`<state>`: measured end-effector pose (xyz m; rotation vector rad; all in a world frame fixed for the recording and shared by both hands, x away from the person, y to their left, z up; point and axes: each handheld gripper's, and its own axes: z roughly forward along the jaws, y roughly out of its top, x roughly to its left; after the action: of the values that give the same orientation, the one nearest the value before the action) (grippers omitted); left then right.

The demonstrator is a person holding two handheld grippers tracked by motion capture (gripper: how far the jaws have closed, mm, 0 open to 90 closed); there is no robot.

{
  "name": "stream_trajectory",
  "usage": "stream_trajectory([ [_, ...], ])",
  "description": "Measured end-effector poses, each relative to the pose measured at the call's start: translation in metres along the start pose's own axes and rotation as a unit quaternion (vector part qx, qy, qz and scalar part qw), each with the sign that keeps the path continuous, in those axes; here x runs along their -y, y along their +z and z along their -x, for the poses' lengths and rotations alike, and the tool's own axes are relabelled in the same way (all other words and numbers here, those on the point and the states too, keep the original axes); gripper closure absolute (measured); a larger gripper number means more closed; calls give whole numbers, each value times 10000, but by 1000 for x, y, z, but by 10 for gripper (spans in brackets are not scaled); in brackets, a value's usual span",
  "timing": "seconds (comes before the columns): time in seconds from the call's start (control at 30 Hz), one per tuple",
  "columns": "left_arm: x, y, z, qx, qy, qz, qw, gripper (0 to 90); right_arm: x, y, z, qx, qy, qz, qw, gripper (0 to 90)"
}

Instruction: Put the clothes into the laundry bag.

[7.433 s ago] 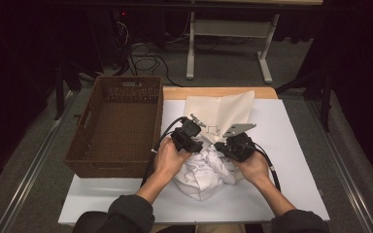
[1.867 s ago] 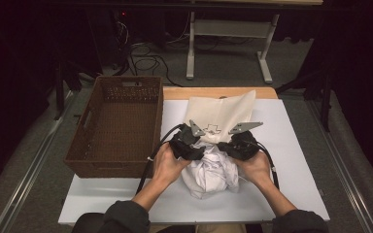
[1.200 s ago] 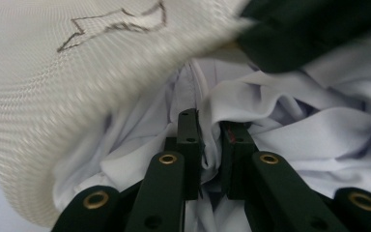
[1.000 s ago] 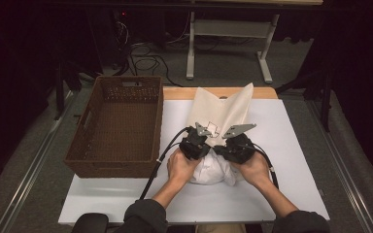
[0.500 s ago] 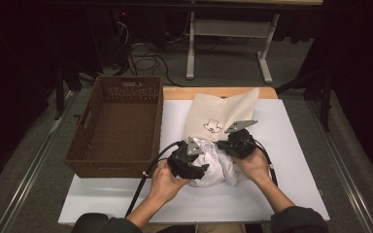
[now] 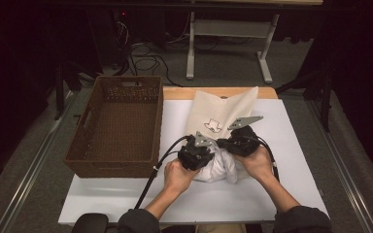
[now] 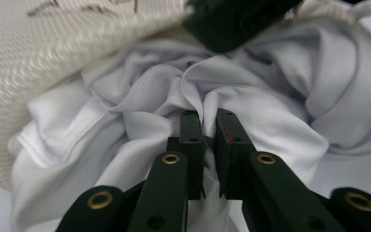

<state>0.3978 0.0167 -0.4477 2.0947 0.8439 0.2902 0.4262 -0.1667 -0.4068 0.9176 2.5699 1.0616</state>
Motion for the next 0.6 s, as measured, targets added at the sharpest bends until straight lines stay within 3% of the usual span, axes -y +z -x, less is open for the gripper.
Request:
stream_trajectory([
  [0.17,-10,9,-8,-183,-305,141,9993,835,-3,-1,-8,-133,-188,-35,9997,899],
  [0.3,-13,29,-19,-347,-580,95,9977,835,0,3,-7,-145,-145,-125,9997,899],
  [0.37,-14,33,-18,-374,-544,39,9978,828,2,7,-6,-84,-187,-214,9996,899],
  [0.43,-14,28,-17,-392,-376,26,9985,798,3,10,-4,73,-207,-287,9993,898],
  [0.5,-13,19,-16,-463,-288,-12,9985,686,4,11,-1,112,-55,-265,9996,897],
  [0.6,-7,-4,-15,-555,-176,-41,9983,540,6,13,2,185,-64,-311,9993,896],
])
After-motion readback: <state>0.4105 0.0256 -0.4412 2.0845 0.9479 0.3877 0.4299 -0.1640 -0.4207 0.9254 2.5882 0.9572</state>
